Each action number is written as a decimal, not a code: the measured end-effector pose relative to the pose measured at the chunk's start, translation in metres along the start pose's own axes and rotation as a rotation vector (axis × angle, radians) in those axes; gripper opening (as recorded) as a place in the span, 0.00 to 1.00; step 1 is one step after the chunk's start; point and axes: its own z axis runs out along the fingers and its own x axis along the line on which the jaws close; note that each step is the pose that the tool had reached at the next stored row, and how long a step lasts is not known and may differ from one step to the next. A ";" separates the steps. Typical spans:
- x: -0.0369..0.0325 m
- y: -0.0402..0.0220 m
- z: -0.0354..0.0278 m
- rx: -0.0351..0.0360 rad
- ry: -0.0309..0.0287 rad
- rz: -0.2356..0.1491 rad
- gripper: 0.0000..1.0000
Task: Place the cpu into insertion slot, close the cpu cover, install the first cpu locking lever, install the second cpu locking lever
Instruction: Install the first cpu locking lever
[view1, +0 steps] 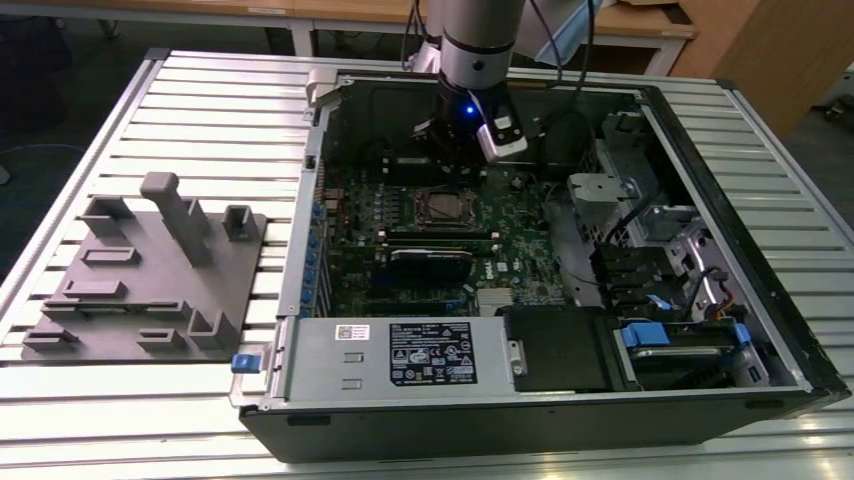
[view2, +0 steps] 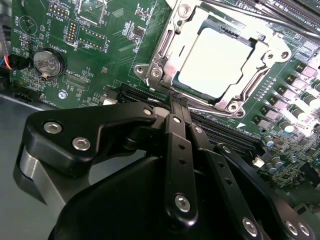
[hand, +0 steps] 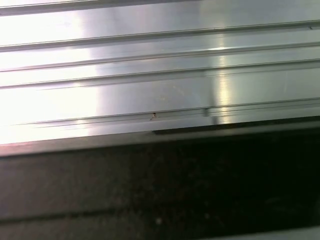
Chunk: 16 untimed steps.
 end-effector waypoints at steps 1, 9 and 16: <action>0.0000 0.0000 -0.0004 0.0001 0.0001 0.000 0.11; -0.0006 0.0001 -0.0005 0.0030 -0.0005 0.000 0.11; -0.0021 0.0001 0.0005 0.0149 -0.0016 0.000 0.11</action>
